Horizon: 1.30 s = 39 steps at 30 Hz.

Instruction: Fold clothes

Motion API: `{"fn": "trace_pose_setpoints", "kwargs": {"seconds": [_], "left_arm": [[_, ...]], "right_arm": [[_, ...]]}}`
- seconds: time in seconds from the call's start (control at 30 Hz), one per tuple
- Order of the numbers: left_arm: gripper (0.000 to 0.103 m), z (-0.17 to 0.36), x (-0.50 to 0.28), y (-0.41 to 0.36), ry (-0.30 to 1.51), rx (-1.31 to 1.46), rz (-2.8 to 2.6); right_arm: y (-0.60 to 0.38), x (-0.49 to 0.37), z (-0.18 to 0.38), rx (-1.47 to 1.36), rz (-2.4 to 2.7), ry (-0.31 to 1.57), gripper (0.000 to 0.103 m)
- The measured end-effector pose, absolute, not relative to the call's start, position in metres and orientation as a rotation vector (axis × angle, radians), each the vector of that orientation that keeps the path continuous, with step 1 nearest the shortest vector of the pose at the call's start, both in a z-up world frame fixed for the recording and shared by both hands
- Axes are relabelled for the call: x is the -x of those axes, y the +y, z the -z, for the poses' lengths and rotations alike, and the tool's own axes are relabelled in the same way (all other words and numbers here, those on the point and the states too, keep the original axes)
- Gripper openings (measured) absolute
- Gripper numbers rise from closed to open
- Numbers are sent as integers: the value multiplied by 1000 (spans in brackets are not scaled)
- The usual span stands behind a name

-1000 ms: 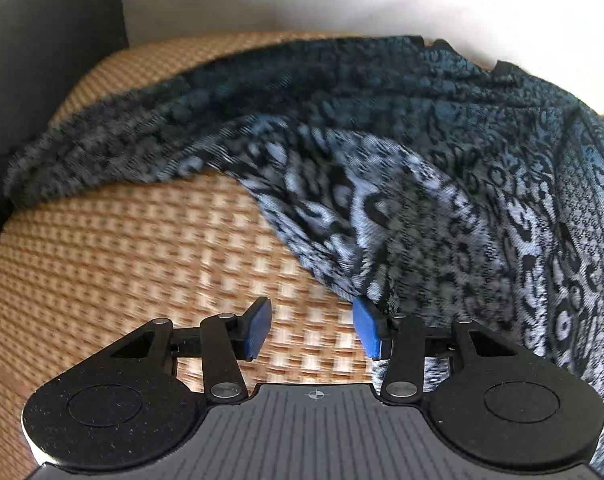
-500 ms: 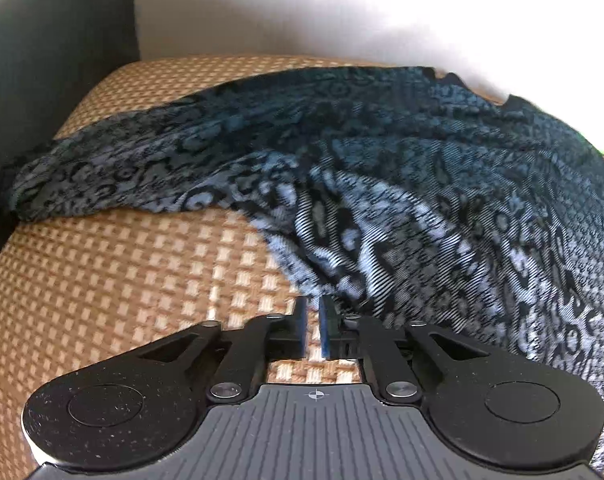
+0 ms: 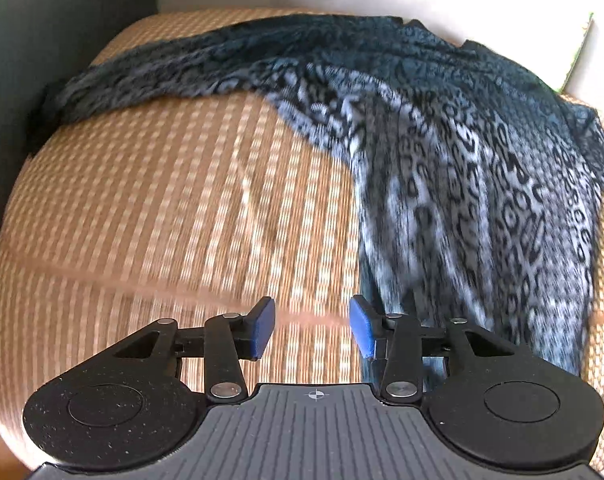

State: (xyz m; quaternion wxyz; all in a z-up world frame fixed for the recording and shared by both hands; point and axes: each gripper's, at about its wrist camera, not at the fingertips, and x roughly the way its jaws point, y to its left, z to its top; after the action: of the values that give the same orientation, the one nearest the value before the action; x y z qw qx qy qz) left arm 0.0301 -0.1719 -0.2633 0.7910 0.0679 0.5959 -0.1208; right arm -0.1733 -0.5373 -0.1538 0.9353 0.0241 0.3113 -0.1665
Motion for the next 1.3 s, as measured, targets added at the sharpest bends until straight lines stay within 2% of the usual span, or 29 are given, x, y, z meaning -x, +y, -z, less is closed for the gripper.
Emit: {"fn": "trace_pose_setpoints", "kwargs": {"seconds": [0.1,0.2,0.5,0.87,0.9,0.93,1.0,1.03,1.1,1.17,1.3], "left_arm": [[60,253,-1,-169,1276,-186,273],[67,248,30,-168,1260,-268,360],[67,273,102,-143,1276,-445,584],[67,310,121,-172,1194,-545,713],[57,309,122,-175,1184,-544,715],[31,308,120,-177,1190,-531,709],[0,306,114,-182,1204,-501,693],[0,305,109,-184,1228,-469,678],[0,293,95,-185,1219,-390,615],[0,271,78,-185,1192,-283,581],[0,227,28,-212,1056,-174,530]], "right_arm": [[-502,203,138,-36,250,669,68],[-471,234,128,29,199,713,68],[-383,318,120,12,271,840,72],[-329,299,253,230,-18,1050,71],[-328,297,263,258,-30,1063,69],[-329,295,270,275,-35,1069,69],[-335,288,275,261,-51,1080,62],[-340,283,275,235,-70,1096,48],[-352,272,267,171,-104,1112,12],[-365,260,254,107,-129,1098,11],[-405,223,206,37,-98,939,11]]}}
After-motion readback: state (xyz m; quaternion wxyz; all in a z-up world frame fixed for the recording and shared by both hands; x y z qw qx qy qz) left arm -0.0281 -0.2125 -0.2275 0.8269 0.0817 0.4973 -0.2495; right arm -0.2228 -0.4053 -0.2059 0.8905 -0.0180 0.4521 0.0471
